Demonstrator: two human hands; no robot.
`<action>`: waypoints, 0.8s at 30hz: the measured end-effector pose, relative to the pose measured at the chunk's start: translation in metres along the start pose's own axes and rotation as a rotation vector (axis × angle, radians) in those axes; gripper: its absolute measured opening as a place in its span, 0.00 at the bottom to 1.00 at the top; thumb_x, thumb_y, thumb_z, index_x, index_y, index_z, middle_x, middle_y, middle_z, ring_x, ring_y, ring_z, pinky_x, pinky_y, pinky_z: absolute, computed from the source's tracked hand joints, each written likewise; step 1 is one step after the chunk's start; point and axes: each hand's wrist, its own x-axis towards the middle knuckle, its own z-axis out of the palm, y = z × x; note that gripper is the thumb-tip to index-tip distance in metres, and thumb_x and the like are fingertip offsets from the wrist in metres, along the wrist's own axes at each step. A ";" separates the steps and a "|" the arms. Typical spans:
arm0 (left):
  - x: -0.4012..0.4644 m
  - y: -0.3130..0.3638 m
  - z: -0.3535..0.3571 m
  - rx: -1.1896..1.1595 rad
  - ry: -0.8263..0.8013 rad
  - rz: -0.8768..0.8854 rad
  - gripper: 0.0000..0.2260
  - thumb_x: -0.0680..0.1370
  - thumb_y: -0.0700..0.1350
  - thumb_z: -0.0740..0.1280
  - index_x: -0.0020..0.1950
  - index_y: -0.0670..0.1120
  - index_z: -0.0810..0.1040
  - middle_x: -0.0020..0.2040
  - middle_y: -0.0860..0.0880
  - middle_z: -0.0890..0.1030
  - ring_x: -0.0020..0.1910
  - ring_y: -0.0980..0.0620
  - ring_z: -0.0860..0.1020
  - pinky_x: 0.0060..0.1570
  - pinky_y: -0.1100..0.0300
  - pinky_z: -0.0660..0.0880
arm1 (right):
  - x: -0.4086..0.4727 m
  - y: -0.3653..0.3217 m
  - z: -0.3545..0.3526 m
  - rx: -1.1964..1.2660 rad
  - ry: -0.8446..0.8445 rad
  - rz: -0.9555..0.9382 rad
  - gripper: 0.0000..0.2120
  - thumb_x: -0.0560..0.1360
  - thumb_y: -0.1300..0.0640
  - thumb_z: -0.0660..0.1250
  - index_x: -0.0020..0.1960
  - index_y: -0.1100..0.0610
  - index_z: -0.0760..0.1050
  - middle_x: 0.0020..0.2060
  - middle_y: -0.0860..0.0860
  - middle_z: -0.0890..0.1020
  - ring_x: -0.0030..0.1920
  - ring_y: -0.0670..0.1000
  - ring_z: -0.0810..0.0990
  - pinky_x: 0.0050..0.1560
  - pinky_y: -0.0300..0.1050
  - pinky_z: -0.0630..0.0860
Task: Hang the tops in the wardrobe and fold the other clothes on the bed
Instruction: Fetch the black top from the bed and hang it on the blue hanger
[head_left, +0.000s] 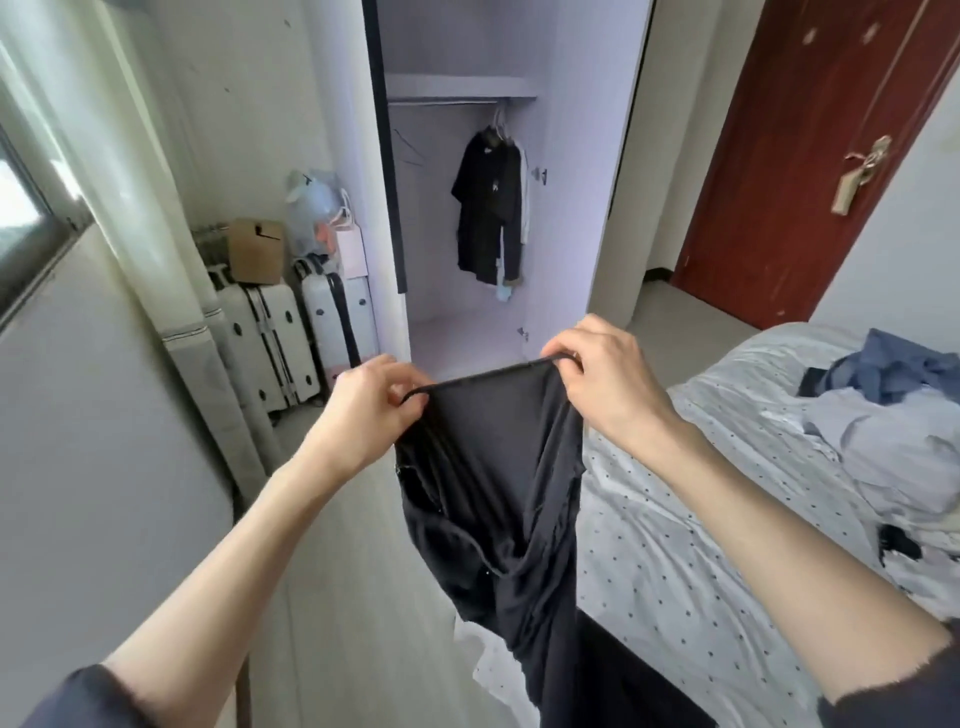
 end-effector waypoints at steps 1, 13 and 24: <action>0.015 -0.014 -0.010 0.027 0.042 -0.012 0.07 0.75 0.38 0.67 0.47 0.47 0.83 0.42 0.46 0.77 0.40 0.48 0.78 0.43 0.66 0.66 | 0.020 -0.004 0.014 0.011 0.002 -0.018 0.12 0.76 0.67 0.60 0.51 0.58 0.81 0.48 0.54 0.77 0.49 0.56 0.77 0.52 0.47 0.71; 0.210 -0.111 -0.092 0.263 0.388 -0.112 0.11 0.72 0.34 0.66 0.47 0.46 0.83 0.41 0.50 0.71 0.41 0.50 0.70 0.41 0.69 0.59 | 0.268 0.022 0.104 0.059 -0.013 0.068 0.13 0.75 0.69 0.60 0.51 0.59 0.80 0.52 0.56 0.78 0.53 0.56 0.76 0.51 0.46 0.72; 0.376 -0.188 -0.031 0.196 0.204 -0.084 0.06 0.73 0.38 0.69 0.45 0.48 0.83 0.36 0.51 0.74 0.38 0.50 0.73 0.42 0.65 0.63 | 0.423 0.111 0.165 0.282 0.035 0.406 0.04 0.74 0.62 0.67 0.41 0.58 0.78 0.46 0.57 0.83 0.46 0.58 0.80 0.51 0.45 0.75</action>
